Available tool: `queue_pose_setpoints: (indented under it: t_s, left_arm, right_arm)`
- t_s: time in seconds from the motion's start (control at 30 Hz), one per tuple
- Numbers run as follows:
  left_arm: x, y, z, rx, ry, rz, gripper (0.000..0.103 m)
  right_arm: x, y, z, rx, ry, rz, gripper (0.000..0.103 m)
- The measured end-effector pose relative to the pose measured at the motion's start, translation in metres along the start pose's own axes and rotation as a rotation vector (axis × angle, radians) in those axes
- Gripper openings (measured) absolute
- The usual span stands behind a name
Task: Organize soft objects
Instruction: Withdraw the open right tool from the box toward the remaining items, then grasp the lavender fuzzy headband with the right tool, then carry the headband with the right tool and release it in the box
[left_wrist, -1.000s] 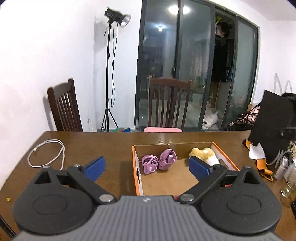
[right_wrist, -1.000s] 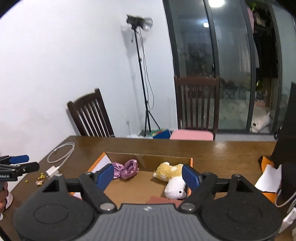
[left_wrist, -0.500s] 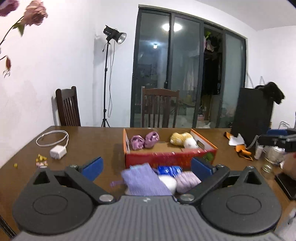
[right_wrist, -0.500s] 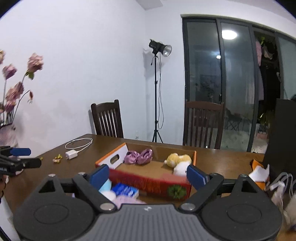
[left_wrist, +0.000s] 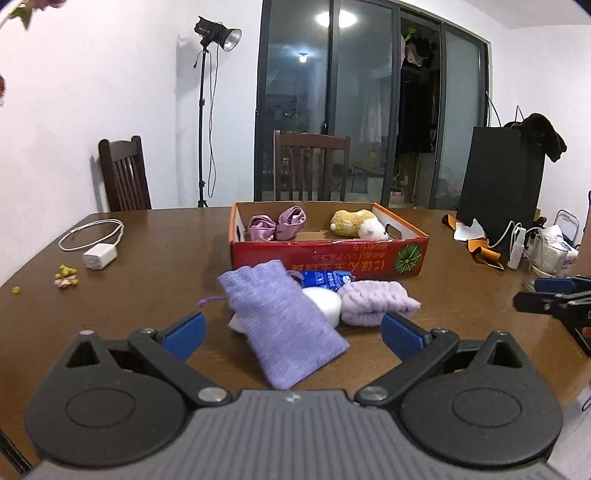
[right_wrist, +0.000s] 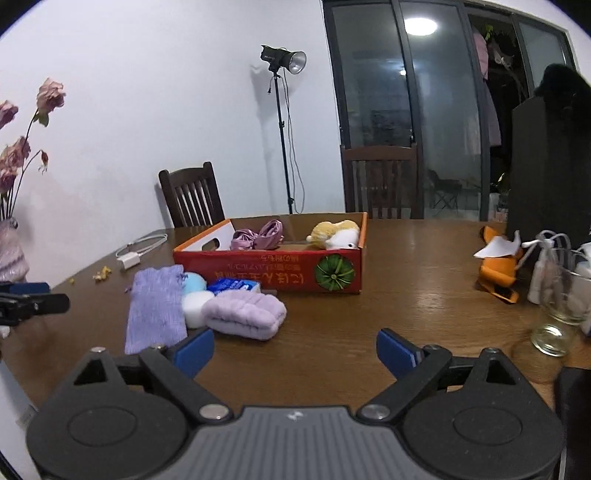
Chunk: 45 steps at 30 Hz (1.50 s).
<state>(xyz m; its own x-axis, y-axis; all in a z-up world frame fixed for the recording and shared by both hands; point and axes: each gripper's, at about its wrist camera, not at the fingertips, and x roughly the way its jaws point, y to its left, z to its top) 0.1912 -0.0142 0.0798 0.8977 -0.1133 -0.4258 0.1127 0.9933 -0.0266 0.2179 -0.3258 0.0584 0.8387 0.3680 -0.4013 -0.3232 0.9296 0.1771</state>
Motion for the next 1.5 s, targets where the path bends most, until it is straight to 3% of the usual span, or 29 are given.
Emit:
queue_pose_setpoints:
  t_s: [0.1,0.27,0.37,0.6,0.67,0.77,0.87,1.0,1.07,1.1,1.17,1.27,1.5]
  left_arm:
    - [0.024,-0.006,0.006,-0.028,0.009,-0.007,0.101]
    - [0.081,-0.022,0.021,-0.063,0.091,-0.107,0.056]
    - [0.119,-0.034,0.026,-0.094,0.157,-0.139,0.045]
    - [0.167,-0.047,0.02,-0.109,0.237,-0.152,0.033]
    - [0.169,-0.049,0.018,-0.135,0.245,-0.16,0.029]
    - [0.162,-0.052,0.018,-0.14,0.243,-0.166,0.023]
    - [0.146,-0.053,0.019,-0.154,0.268,-0.208,0.02]
    - [0.106,-0.058,0.009,-0.186,0.3,-0.268,0.02]
    - [0.087,-0.06,0.002,-0.194,0.282,-0.269,0.022]
    - [0.081,-0.06,0.0,-0.186,0.27,-0.26,0.025]
    - [0.077,-0.062,-0.003,-0.166,0.259,-0.237,0.04]
    - [0.082,-0.062,-0.005,-0.183,0.268,-0.231,0.051]
    - [0.109,-0.056,-0.008,-0.247,0.305,-0.255,0.051]
  right_arm:
    - [0.028,-0.002,0.003,0.017,0.012,0.024,0.094]
    - [0.097,-0.01,0.012,0.096,0.077,0.076,0.082]
    - [0.135,-0.013,0.013,0.14,0.119,0.103,0.068]
    - [0.177,-0.016,0.006,0.206,0.179,0.197,0.051]
    - [0.179,-0.018,0.005,0.228,0.183,0.225,0.035]
    - [0.175,-0.016,0.006,0.211,0.189,0.243,0.022]
    - [0.155,-0.013,0.006,0.169,0.19,0.268,0.019]
    - [0.115,-0.022,0.003,0.216,0.197,0.364,0.019]
    - [0.097,-0.026,0.0,0.238,0.191,0.368,0.026]
    - [0.09,-0.026,-0.002,0.244,0.193,0.351,0.027]
    - [0.081,-0.022,-0.004,0.21,0.188,0.312,0.031]
    - [0.08,-0.019,-0.008,0.204,0.19,0.281,0.039]
    - [0.096,-0.023,-0.018,0.265,0.199,0.204,0.039]
